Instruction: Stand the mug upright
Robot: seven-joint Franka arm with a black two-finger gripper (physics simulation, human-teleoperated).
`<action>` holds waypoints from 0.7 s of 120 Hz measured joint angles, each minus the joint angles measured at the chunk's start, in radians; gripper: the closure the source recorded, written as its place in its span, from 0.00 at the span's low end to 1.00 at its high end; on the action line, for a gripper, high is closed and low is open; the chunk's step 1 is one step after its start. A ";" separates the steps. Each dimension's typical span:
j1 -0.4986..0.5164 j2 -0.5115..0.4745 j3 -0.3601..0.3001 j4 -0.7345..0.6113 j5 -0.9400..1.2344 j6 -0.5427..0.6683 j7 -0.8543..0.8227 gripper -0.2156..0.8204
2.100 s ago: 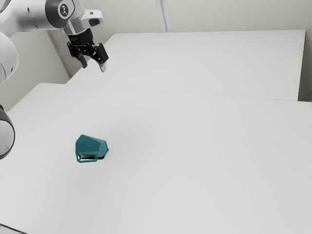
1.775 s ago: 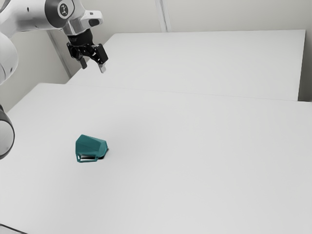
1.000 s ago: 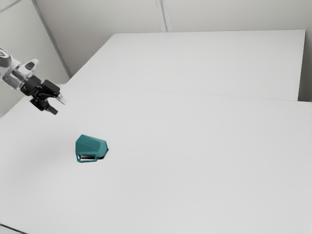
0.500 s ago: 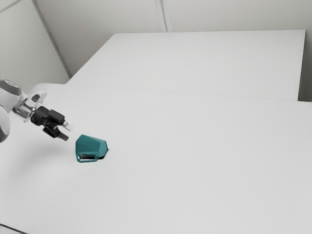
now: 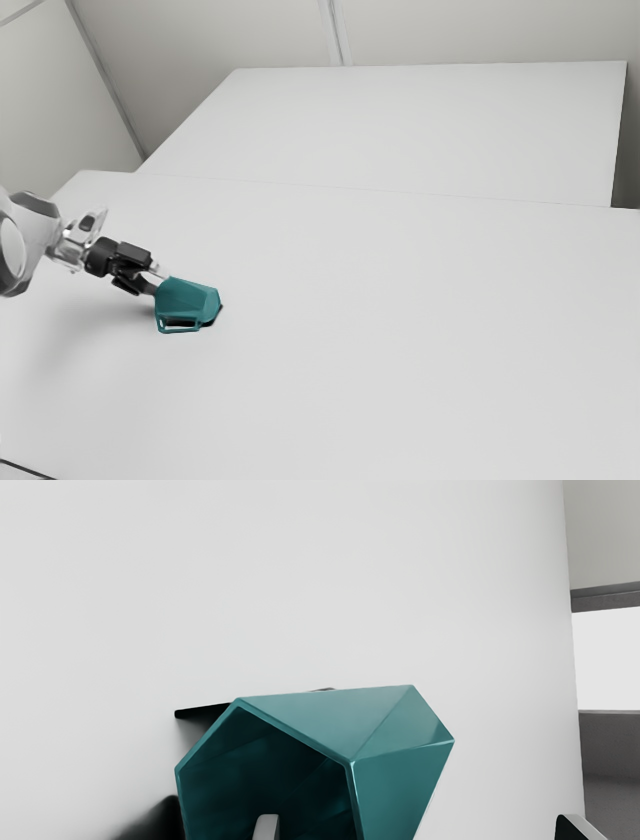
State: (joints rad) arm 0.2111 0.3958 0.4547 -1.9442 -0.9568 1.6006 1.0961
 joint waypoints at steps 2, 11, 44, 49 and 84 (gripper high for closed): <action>-0.001 0.001 0.000 -0.003 -0.001 0.002 0.002 0.21; -0.006 0.001 -0.002 -0.017 -0.008 0.008 0.012 0.21; -0.008 -0.002 -0.002 -0.035 -0.029 0.016 0.039 0.68; -0.009 -0.005 -0.002 -0.034 -0.029 0.016 0.043 0.74; -0.032 -0.040 -0.002 -0.034 -0.029 0.009 0.062 0.92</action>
State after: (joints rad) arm 0.1790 0.3560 0.4525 -1.9780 -0.9856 1.6098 1.1583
